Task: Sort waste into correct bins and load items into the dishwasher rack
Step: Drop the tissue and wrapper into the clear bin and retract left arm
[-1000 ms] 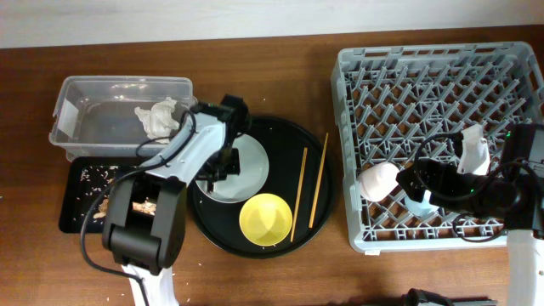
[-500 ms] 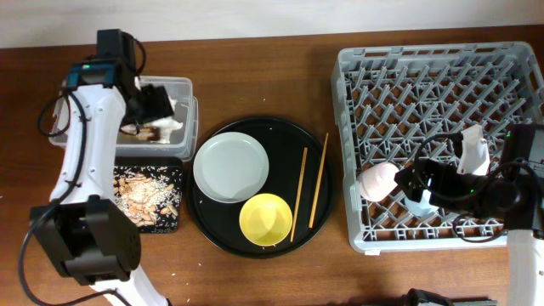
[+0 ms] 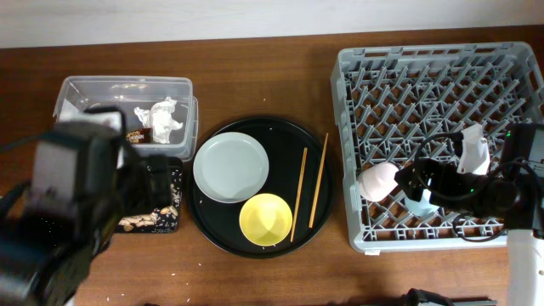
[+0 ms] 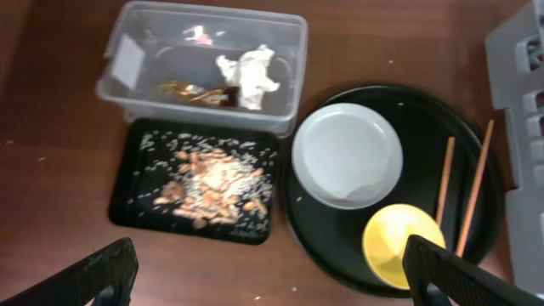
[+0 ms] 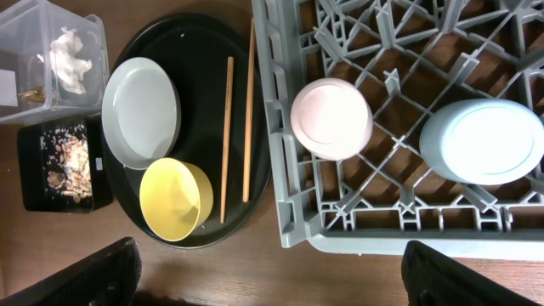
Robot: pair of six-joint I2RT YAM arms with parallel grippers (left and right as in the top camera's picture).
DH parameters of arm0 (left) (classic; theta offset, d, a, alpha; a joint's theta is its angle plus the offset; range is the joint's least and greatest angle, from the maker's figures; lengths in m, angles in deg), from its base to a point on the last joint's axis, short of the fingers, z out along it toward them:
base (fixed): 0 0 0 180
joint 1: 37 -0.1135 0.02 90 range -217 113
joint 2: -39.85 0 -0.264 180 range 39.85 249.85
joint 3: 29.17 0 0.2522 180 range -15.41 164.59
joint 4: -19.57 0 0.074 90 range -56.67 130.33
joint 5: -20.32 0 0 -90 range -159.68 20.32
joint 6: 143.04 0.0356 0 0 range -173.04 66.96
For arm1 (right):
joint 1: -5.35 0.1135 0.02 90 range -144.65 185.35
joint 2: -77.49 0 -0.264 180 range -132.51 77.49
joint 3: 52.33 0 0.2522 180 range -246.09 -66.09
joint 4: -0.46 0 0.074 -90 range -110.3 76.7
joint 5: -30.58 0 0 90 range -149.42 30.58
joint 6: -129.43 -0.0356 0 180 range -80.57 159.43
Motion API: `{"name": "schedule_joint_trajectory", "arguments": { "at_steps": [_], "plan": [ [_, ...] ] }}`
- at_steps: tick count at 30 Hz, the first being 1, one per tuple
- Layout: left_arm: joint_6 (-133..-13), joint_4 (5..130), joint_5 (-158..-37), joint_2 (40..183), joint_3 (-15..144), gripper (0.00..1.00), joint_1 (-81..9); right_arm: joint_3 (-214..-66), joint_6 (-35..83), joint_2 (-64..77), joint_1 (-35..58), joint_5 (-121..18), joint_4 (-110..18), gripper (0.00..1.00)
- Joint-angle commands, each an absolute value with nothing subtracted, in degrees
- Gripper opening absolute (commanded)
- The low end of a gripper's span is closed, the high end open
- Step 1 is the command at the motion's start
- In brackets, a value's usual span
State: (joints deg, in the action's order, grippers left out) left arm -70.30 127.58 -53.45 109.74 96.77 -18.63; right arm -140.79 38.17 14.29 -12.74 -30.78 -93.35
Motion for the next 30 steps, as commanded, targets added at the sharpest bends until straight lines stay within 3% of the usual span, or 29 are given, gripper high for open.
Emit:
{"name": "schedule_joint_trajectory", "arguments": {
  "at_steps": [1, 4, 8, 15, 20, 23, 27, 30],
  "plan": [
    [-69.01, 129.66, -51.70, 104.62, 96.66, 0.99, -18.44, -141.53, 38.59, 14.40, -13.05, -30.10, -93.26, 0.98],
    [-63.13, 115.52, -49.48, 99.60, 90.95, 0.99, -21.67, -141.53, 38.59, 14.40, -13.05, -30.10, -93.26, 0.99],
    [-41.71, 85.95, -71.09, 87.88, 65.91, 0.99, -33.74, -141.53, 38.59, 14.40, -13.05, -30.10, -93.26, 0.98],
    [-40.94, 56.13, -74.85, 61.78, 19.94, 0.99, -37.56, -141.53, 38.59, 14.40, -13.05, -30.10, -93.26, 0.98],
    [-42.89, 49.51, -74.83, 45.43, 1.28, 0.99, -37.56, -141.53, 38.59, 14.40, -13.05, -30.10, -93.26, 0.98],
    [-43.32, 46.41, -74.85, 40.54, -4.58, 0.99, -37.49, -141.53, 38.59, 14.40, -13.05, -30.10, -93.26, 0.98],
    [-49.25, 32.99, -75.03, 40.12, -15.10, 0.99, -36.27, -141.53, 38.59, 14.40, -13.05, -30.10, -93.26, 0.98],
    [-49.57, 37.86, -74.39, 40.12, -14.90, 0.99, -36.18, -141.53, 38.59, 14.40, -13.05, -30.10, -93.26, 0.98]
  ]
}}
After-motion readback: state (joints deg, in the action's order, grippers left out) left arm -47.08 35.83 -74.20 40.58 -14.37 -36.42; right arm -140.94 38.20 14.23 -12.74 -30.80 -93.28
